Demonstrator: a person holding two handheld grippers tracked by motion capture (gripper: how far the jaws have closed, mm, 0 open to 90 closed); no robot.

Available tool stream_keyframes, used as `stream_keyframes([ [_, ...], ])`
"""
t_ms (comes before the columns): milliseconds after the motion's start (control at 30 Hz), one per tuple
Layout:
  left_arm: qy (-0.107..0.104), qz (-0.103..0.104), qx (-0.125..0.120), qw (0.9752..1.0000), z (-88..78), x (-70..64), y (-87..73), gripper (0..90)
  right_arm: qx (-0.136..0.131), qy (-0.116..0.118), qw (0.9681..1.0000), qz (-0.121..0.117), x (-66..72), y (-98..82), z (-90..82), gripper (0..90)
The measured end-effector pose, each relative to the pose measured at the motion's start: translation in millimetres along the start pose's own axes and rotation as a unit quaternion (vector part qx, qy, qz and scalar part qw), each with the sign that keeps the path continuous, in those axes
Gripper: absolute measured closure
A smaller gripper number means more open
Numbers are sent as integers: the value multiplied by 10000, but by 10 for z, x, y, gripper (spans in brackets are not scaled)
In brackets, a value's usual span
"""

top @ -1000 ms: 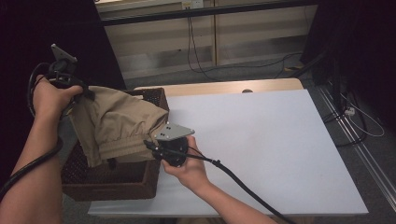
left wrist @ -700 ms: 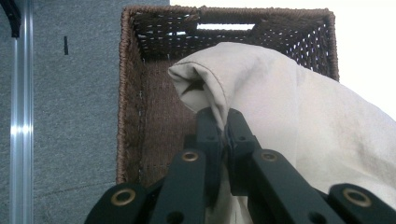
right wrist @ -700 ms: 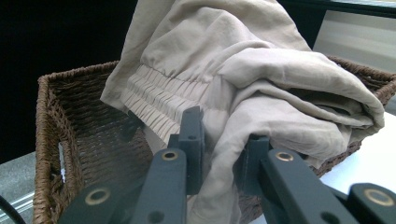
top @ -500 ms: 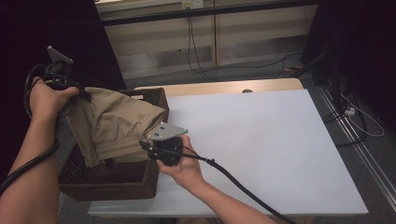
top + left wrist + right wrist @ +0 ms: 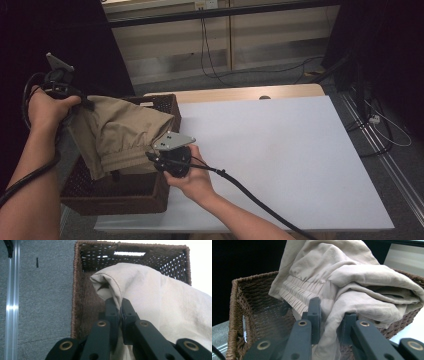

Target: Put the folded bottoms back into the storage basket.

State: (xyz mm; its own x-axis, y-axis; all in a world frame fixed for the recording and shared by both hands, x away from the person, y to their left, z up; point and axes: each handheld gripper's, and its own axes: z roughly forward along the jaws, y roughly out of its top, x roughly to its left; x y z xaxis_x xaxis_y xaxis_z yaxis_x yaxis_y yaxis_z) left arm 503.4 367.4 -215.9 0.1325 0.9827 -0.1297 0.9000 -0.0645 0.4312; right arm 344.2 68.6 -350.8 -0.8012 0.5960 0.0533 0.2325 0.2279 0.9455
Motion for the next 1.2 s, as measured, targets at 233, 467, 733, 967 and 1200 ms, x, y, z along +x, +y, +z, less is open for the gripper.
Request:
stream_keyframes([
  [233,43,-52,15,10000,92,121,-6,870,45,93,9999,-25,23,-10,93,755],
  [467,211,277,-656,9972,310,202,-88,345,381,-263,9988,-178,-75,-15,80,197],
  [733,-157,492,-820,9953,427,-13,-178,225,270,-492,9973,-465,-249,-35,-229,155],
  [967,-288,716,-954,9924,450,-167,-228,205,327,-449,9982,-227,-439,-91,-423,138],
  [1200,-474,907,-1071,9890,470,-300,-306,187,414,-438,9982,-27,-623,-210,-634,125],
])
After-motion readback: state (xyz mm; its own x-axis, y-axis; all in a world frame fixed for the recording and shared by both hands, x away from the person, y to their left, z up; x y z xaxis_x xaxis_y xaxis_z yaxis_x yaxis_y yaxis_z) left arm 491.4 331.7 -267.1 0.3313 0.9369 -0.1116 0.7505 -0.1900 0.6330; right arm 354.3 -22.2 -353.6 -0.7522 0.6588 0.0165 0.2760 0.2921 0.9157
